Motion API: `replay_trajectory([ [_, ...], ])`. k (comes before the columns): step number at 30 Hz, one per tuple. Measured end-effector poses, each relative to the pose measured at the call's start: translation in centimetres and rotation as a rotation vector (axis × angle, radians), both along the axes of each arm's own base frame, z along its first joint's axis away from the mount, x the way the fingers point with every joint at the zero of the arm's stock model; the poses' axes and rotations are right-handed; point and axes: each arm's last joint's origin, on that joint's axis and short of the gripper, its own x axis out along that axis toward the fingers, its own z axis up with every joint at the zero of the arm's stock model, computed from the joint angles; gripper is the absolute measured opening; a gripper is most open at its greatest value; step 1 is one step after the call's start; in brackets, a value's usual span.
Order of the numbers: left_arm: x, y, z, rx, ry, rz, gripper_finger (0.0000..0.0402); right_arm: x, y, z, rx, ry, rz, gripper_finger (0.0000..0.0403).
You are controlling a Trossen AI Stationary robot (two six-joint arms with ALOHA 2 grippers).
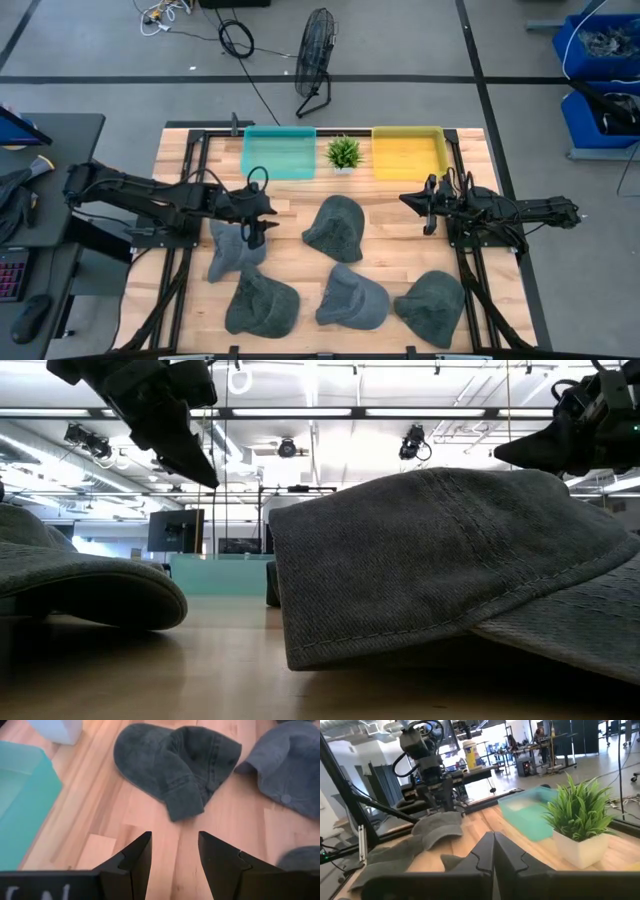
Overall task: Pick & Place hat
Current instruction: Put the top black cap into the yellow bin
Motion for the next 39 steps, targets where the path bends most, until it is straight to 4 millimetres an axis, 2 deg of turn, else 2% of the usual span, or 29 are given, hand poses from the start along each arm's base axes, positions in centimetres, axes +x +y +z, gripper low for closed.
replay_trajectory([
  [5,0.0,-0.4,-0.1,-0.002,0.003,-0.016,0.0165,0.0,0.0,0.0,-0.068,0.015,-0.005,0.0013],
  [10,0.0,-0.4,-0.1,0.004,0.003,-0.023,0.0165,0.0,-0.1,0.1,-0.064,0.003,-0.023,0.0013],
  [15,0.2,-0.4,0.1,0.069,-0.007,-0.079,0.0165,-0.1,-0.1,1.0,-0.078,-0.09,-0.033,0.0013],
  [20,0.3,-0.4,0.3,0.073,-0.035,-0.082,0.0165,-0.7,0.0,3.7,-0.14,-0.172,-0.014,0.0025],
  [27,0.3,-0.3,0.3,0.107,-0.037,-0.043,0.0165,-1.0,0.2,8.1,-0.239,-0.197,0.041,0.007],
  [30,0.3,-0.1,0.3,0.128,-0.038,-0.017,0.0165,0.0,0.3,9.0,-0.233,-0.146,0.076,0.0092],
  [34,0.4,0.5,0.3,0.132,-0.037,0.016,0.0165,2.3,0.4,9.1,-0.177,-0.032,0.103,0.0118],
  [39,0.4,1.6,0.3,0.136,-0.033,0.065,0.0165,6.0,0.6,7.7,-0.076,0.161,0.117,0.0138],
])
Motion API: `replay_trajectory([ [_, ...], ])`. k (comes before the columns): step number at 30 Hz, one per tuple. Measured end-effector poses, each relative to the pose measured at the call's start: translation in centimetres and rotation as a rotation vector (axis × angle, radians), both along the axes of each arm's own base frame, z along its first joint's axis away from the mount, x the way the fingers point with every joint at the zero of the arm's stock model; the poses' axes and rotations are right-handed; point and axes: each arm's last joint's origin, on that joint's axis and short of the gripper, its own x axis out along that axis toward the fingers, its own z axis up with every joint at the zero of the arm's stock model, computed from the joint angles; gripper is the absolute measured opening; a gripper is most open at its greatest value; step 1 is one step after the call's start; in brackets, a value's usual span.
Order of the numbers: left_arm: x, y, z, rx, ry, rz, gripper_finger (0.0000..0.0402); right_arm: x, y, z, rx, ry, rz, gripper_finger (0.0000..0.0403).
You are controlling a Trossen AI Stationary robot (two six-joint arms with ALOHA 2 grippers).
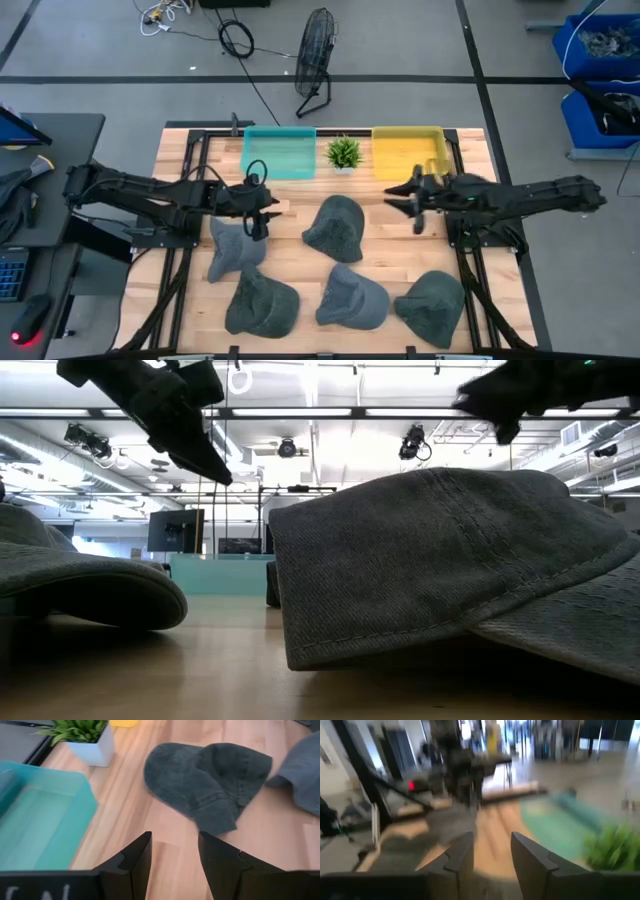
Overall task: Pick & Place hat
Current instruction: Put the top black cap into the yellow bin
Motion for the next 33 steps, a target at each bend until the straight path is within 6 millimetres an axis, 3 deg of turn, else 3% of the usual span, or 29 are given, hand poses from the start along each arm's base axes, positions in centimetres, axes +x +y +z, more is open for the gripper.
replay_trajectory([
  [6,0.0,0.8,0.0,0.0,0.0,0.036,0.0165,3.9,0.3,-1.3,0.091,0.172,0.013,0.0144],
  [17,0.0,0.8,0.0,0.0,0.0,0.036,0.0165,10.6,0.6,-1.5,0.026,0.362,0.05,0.0144],
  [25,0.0,0.8,0.0,-0.002,-0.001,0.038,0.0165,13.8,0.8,-2.3,0.032,0.534,0.043,0.0144],
  [33,0.1,0.4,0.2,-0.005,-0.024,0.02,0.0165,15.4,0.8,-3.0,0.045,0.584,0.038,0.0144],
])
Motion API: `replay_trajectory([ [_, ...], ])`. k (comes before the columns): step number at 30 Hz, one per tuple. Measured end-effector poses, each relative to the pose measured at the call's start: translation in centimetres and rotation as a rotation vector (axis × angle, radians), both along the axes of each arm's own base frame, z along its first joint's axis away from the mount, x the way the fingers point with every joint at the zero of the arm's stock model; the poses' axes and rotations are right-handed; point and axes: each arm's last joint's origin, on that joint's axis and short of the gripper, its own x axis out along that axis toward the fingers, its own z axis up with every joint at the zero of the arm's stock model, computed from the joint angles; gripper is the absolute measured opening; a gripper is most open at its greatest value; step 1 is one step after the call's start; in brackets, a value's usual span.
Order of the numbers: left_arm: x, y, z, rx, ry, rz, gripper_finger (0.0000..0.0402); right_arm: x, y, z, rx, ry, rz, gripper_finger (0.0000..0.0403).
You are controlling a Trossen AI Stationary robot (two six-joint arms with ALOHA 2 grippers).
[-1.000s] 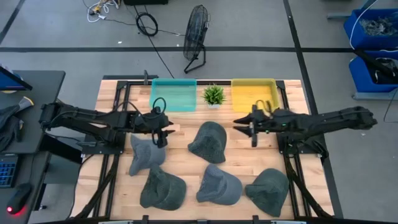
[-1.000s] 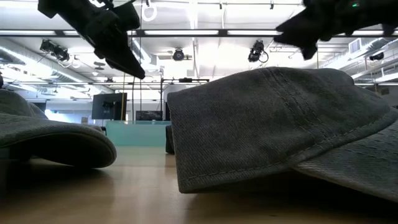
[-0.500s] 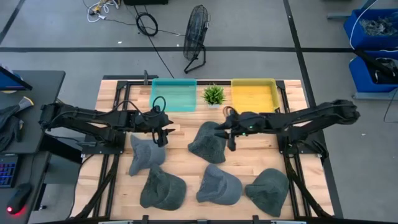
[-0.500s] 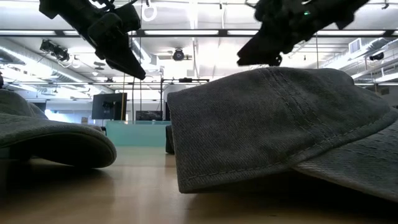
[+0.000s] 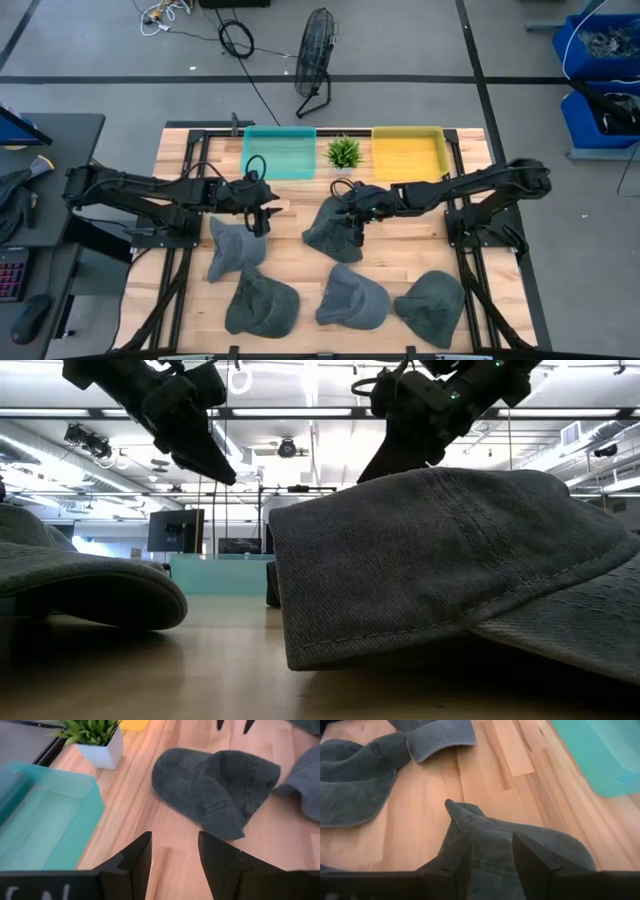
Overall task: Pick & Place hat
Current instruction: Put the top black cap into the yellow bin
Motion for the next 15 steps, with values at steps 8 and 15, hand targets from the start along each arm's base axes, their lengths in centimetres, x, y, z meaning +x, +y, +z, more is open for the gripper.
replay_trajectory([
  [8,0.2,-0.4,0.2,-0.002,-0.03,-0.019,0.0165,-0.1,-0.1,-0.3,-0.002,0.045,0.047,0.0144],
  [15,0.2,-0.4,0.2,-0.002,-0.029,-0.019,0.0165,0.5,-1.0,-2.0,-0.039,0.104,0.008,0.0144],
])
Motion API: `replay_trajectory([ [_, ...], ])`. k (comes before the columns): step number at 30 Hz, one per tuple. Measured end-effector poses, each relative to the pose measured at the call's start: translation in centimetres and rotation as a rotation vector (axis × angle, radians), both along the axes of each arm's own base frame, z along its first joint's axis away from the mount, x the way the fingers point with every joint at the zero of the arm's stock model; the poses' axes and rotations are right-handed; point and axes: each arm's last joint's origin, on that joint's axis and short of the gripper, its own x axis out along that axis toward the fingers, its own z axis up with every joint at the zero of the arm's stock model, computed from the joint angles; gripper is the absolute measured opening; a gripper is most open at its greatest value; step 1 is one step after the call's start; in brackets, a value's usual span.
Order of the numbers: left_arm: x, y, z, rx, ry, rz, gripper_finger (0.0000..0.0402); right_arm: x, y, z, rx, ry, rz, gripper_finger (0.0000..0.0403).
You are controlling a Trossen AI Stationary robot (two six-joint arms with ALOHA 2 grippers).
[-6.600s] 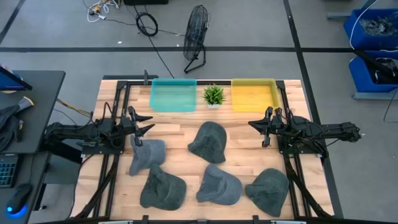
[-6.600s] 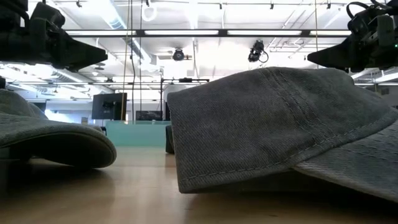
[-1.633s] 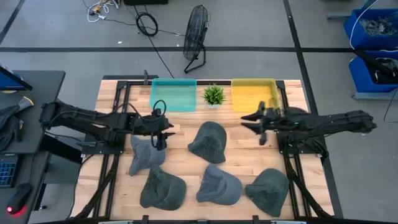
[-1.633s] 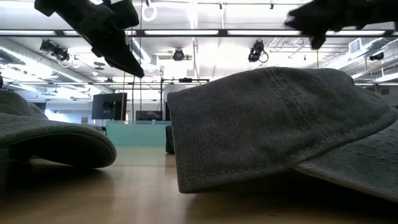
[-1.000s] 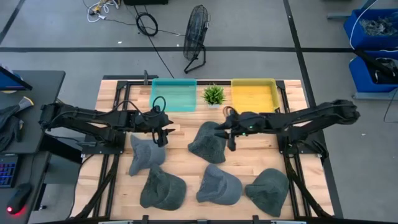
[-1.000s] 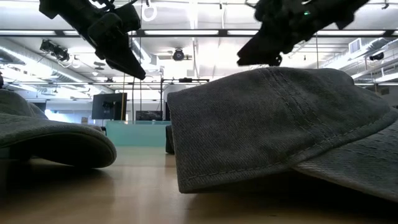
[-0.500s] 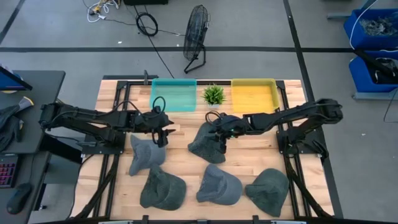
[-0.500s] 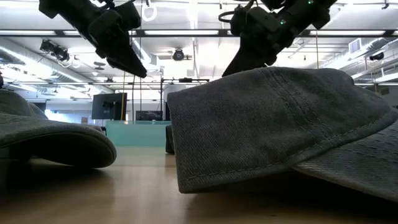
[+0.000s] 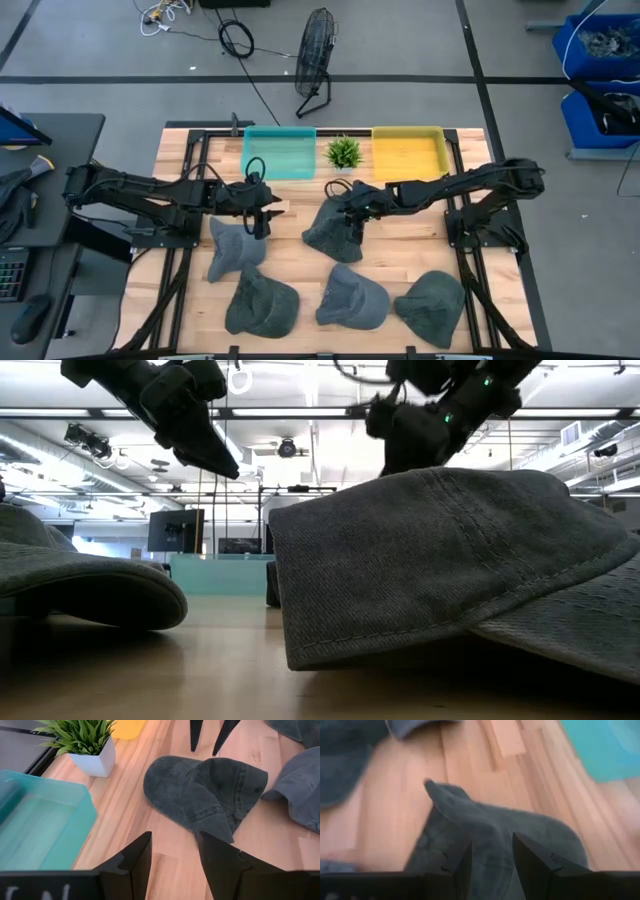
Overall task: Pick & Place hat
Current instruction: Put the top black cap into the yellow bin
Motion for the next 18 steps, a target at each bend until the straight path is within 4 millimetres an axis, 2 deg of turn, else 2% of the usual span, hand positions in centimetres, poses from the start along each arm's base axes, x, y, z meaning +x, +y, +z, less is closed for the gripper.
replay_trajectory([
  [6,0.0,0.0,0.0,0.0,0.0,0.0,0.0165,0.8,-1.1,-2.8,0.002,0.086,-0.036,0.0144],
  [10,0.0,0.0,0.0,0.0,0.001,0.0,0.0165,1.0,-1.8,-3.9,0.012,0.127,-0.051,0.0144],
  [15,0.0,0.0,0.0,0.0,0.0,0.0,0.0165,0.9,-2.3,-4.1,0.051,0.136,-0.085,0.0142],
  [18,0.0,0.0,0.0,0.0,0.001,0.0,0.0165,0.9,-2.6,-4.1,0.058,0.137,-0.1,0.0122],
])
